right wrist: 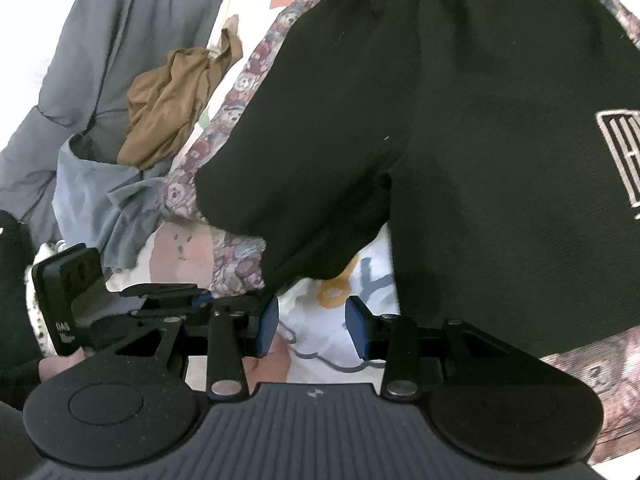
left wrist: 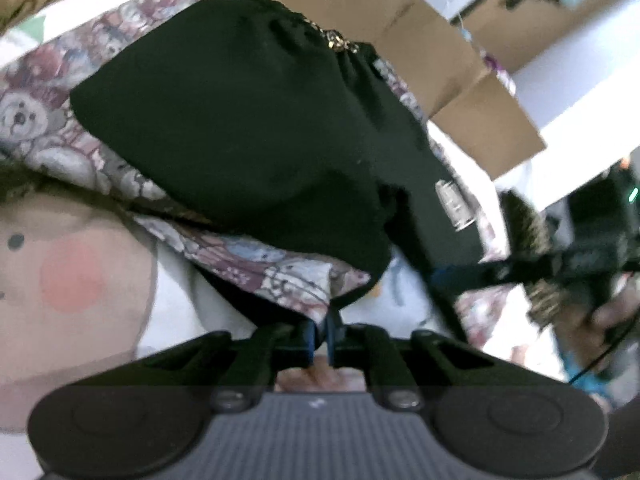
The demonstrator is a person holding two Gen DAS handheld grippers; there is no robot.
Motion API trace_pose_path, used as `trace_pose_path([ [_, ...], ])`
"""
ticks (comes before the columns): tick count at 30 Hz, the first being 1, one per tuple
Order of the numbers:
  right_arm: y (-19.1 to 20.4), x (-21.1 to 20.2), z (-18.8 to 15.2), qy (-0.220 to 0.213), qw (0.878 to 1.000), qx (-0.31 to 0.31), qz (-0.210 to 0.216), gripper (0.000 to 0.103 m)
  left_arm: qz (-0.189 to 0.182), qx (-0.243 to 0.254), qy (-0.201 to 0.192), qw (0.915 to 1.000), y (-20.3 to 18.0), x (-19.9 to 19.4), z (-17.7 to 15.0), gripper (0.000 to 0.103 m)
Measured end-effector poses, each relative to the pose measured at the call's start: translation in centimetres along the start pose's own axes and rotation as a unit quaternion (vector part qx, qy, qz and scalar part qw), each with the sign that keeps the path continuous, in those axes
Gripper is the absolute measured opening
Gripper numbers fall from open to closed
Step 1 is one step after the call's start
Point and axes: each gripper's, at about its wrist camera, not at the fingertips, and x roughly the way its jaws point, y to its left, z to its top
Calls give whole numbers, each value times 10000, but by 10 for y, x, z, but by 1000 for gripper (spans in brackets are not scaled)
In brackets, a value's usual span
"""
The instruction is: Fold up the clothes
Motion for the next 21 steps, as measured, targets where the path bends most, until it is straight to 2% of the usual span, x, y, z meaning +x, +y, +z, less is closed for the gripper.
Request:
trace_pose_path([
  [5,6,7,-1,99,9998,-4,151,44,-730,-586,-111,9955,2,-21,8,5],
  [9,6,10,-1,139,9997,41,192,44,-1044,-542,-91,9930,-1,-26,18,5],
  [10,4,10,-1,136,9997,69,175,44,-1042,-525,-85,9931,0,-25,19,5],
  [16,-4,9,0,130,9996,229,110,44,-491,-516,-222,9972,18,-10,32,5],
  [21,-4,10,1,149,9995,227,131,44,-265,-435,-164,9986,29,-3,34,5],
])
